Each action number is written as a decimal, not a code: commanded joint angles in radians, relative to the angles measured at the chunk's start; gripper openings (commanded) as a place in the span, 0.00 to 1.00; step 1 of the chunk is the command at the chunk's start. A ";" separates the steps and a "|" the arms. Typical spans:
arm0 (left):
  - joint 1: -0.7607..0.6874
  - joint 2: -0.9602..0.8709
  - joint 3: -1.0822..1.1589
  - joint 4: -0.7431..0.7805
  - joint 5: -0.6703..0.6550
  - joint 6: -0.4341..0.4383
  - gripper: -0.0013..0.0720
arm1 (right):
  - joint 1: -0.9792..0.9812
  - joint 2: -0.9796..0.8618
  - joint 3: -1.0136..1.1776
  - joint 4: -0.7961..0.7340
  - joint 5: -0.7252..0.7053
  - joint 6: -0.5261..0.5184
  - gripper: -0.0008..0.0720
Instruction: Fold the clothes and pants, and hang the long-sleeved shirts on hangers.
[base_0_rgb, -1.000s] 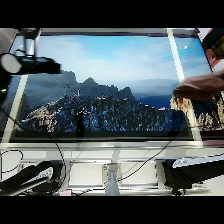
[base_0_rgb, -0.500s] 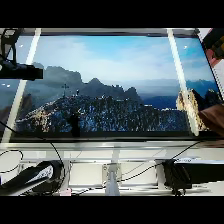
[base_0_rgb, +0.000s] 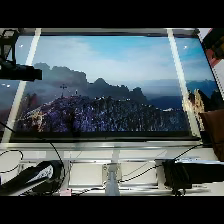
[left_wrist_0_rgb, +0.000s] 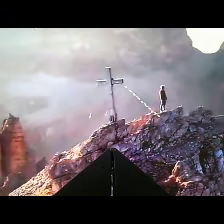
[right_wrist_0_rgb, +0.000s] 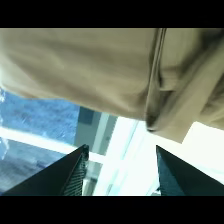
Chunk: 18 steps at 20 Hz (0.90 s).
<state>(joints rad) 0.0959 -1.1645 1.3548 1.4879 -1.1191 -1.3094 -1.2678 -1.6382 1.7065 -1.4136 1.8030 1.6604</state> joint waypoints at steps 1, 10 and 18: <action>0.001 0.001 0.000 0.000 0.000 0.000 0.04 | -0.003 0.001 -0.010 0.087 -0.010 0.002 0.54; 0.001 0.001 0.000 0.000 0.000 0.000 0.03 | 0.265 0.004 0.065 0.516 -0.134 -0.106 0.03; 0.001 0.001 0.000 0.000 0.000 0.000 0.03 | 0.857 0.063 0.376 0.398 -0.132 -0.107 0.03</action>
<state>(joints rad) 0.0959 -1.1645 1.3548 1.4879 -1.1194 -1.3098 -0.5991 -1.6096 1.9987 -0.9607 1.6707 1.5551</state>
